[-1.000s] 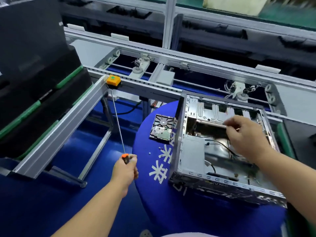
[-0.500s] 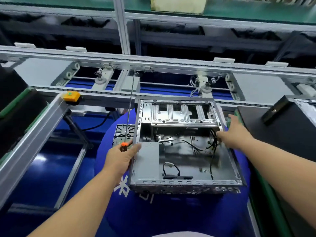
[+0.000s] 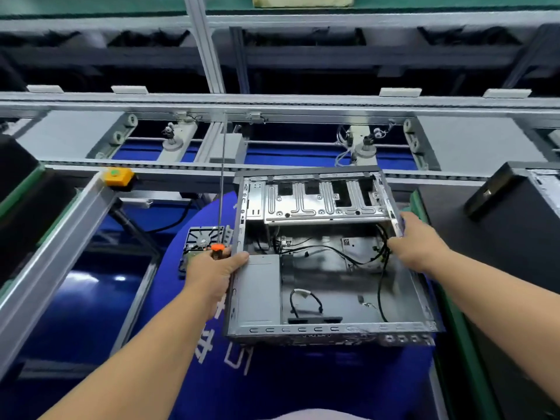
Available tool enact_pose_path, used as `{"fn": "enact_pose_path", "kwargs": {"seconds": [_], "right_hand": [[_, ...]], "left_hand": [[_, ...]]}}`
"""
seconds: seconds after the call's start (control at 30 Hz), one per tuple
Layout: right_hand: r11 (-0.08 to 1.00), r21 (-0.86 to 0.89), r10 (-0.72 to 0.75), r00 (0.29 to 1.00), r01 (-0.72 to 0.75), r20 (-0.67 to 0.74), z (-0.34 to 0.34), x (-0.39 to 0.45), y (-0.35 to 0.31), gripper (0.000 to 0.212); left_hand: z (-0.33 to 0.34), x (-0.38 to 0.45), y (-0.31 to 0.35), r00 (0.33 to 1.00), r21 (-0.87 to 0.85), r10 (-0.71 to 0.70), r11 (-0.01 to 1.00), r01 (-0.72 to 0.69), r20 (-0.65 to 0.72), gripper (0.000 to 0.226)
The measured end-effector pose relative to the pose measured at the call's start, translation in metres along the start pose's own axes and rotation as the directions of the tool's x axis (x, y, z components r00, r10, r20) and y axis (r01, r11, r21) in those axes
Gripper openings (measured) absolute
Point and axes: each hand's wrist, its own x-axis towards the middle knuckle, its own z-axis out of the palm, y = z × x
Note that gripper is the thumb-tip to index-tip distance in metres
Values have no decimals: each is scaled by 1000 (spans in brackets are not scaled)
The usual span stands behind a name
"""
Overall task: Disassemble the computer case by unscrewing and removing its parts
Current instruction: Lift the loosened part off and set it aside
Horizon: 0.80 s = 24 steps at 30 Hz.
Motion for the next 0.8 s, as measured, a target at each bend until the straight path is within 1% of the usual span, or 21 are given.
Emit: {"fn": "enact_pose_path", "kwargs": {"seconds": [0.13,0.23,0.3,0.33,0.37,0.4,0.47,0.5,0.53,0.6,0.63,0.73,0.77,0.8], "right_hand": [[1000,11,18,1000,-17,-23,-9,9,10,28],[999,5,41,999,-41,-19,-9,9,15,31],[998,18,58,998,-58,1,-9,6,13,42],[997,43,58,998,-57,-1,-10,2,8,50],[998,62,29,999,-26,-39,-10,-4,3,55],[998,40,-40,991,45,-127,-9,-10,-3,55],[972,-88,-236,924,220,-301,-2,-29,-17,52],[947,-117,-322,888,300,-330,5,-42,-26,55],[916,-111,-399,861,385,-314,13,-56,-35,59],[857,-55,-510,830,512,-227,33,-83,-55,58],[844,-15,-529,828,536,-186,42,-96,-65,56],[819,84,-559,822,568,-111,68,-121,-89,53],[815,102,-564,822,570,-86,76,-126,-94,53],[812,113,-570,819,573,-60,82,-129,-98,53]], "left_hand": [[20,-1,5,1000,21,5,1000,-5,25,19],[20,-3,8,998,38,10,999,-12,57,16],[14,-8,8,998,63,13,998,-17,57,19],[8,-11,6,998,82,24,996,-29,52,28],[1,-15,2,998,94,40,995,-43,40,38],[-7,-18,-4,998,88,62,994,-64,22,43],[-26,-28,-22,994,71,111,991,-110,-7,40],[-36,-32,-33,991,101,136,986,-133,-20,34],[-45,-37,-45,987,151,158,977,-152,-32,30],[-57,-46,-69,984,255,176,954,-159,-42,33],[-60,-50,-80,984,290,170,945,-151,-42,32],[-62,-52,-105,992,429,123,896,-113,4,19],[-59,-51,-108,995,492,95,865,-96,28,20],[-55,-48,-109,996,544,82,834,-93,45,27]]}}
